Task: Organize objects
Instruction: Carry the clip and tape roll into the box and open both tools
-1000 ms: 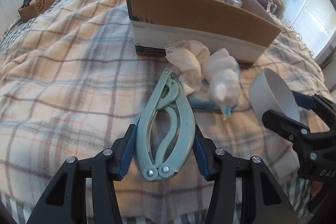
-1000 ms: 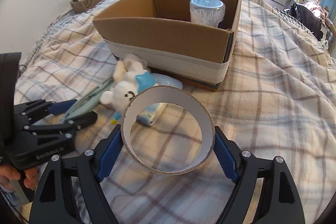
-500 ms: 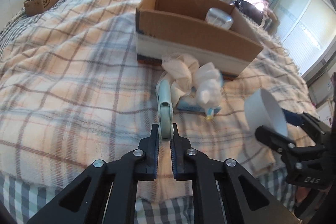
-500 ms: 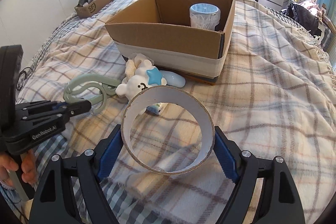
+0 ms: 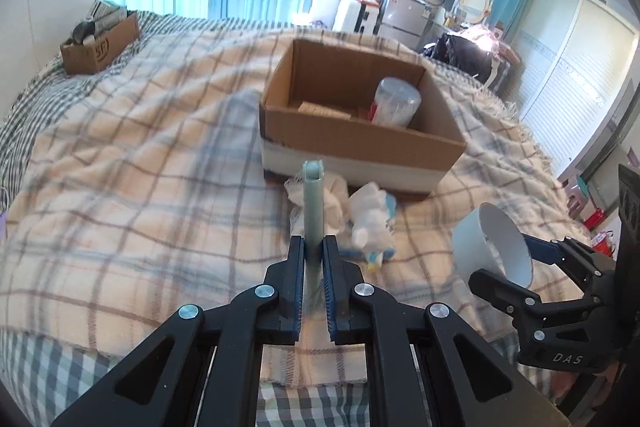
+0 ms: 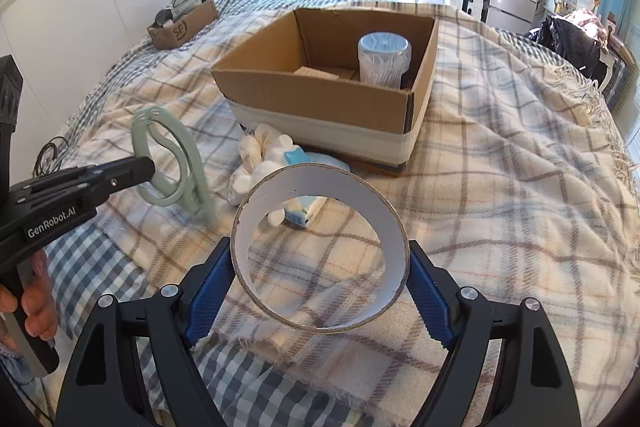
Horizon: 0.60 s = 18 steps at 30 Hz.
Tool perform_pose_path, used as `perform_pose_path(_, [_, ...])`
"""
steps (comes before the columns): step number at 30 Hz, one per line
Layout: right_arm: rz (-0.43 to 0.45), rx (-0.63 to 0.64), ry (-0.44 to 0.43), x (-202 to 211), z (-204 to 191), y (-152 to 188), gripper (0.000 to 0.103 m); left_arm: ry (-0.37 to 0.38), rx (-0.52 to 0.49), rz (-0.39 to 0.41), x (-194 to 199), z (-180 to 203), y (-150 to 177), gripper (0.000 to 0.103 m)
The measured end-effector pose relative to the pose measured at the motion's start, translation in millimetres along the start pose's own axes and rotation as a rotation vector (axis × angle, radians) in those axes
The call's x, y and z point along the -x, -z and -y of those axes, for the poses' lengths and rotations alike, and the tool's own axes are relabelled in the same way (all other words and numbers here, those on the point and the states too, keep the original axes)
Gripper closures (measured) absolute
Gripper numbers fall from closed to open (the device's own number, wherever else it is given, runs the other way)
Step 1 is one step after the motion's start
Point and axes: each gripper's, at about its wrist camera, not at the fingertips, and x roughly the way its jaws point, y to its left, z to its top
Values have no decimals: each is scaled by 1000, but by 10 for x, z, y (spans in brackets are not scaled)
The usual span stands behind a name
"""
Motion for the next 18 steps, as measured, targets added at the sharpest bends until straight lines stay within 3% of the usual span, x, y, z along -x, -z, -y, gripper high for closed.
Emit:
perform_pose_path(9, [103,40,16,406,-51,-301,21,24,-24,80,337,91,-313,94])
perform_pose_path(18, [215,54,38,620,31,-954,21,26,-88,153,413,291,-1008,94])
